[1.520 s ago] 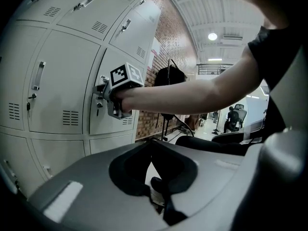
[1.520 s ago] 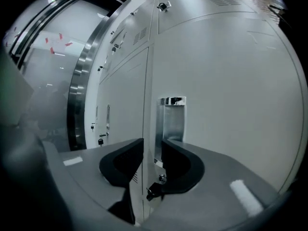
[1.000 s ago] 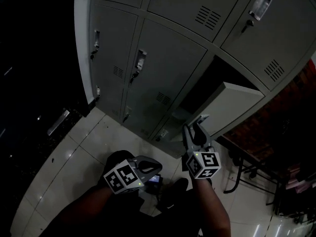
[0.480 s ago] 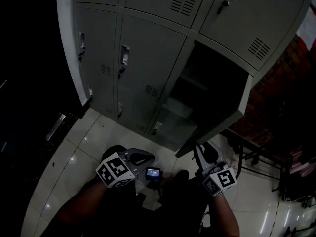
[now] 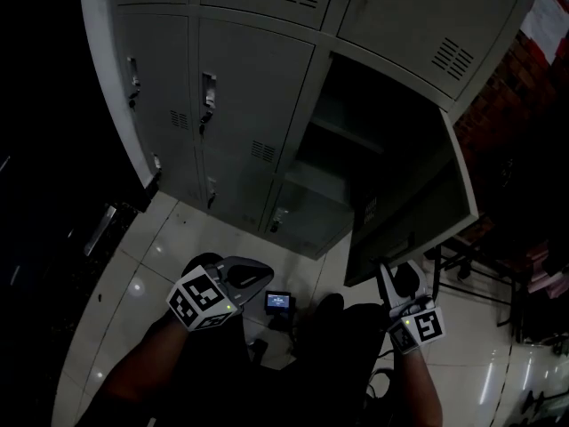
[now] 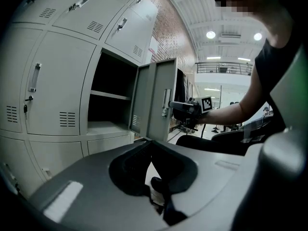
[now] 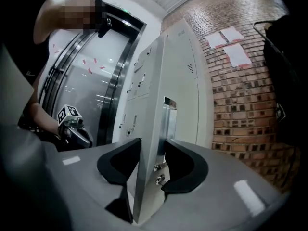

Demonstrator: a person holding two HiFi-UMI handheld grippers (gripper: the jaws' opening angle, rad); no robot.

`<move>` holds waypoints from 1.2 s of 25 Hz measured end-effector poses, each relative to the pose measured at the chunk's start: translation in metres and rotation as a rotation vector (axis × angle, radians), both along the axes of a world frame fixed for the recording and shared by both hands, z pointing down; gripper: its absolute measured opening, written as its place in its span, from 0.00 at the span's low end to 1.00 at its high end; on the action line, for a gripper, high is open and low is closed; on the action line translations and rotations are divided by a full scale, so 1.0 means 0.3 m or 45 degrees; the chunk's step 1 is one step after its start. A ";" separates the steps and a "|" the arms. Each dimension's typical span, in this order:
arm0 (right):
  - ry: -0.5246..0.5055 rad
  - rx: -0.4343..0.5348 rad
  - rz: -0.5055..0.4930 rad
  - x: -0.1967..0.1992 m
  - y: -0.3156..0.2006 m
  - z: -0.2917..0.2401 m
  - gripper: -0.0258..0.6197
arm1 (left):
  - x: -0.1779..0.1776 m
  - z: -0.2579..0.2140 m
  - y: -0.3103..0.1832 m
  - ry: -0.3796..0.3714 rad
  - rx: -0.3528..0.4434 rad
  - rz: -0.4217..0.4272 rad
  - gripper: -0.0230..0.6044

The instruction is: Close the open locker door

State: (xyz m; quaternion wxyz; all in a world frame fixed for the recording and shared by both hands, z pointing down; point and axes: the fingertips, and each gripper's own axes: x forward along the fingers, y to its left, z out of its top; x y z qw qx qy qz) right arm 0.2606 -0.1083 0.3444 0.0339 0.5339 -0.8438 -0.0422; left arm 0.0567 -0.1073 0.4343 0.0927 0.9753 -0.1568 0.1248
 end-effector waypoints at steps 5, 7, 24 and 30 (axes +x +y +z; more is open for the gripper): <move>0.071 -0.008 0.164 0.072 0.005 0.009 0.29 | 0.007 0.002 0.003 -0.004 0.004 0.005 0.06; 0.080 -0.006 0.204 0.092 0.005 0.011 0.29 | 0.008 0.003 0.003 -0.006 0.006 0.006 0.06; -0.002 0.015 0.399 0.153 0.153 -0.035 0.17 | 0.005 0.008 0.003 -0.022 0.008 0.005 0.06; -0.007 -0.086 0.174 0.012 0.159 0.093 0.04 | 0.004 0.007 0.002 -0.028 0.012 0.006 0.06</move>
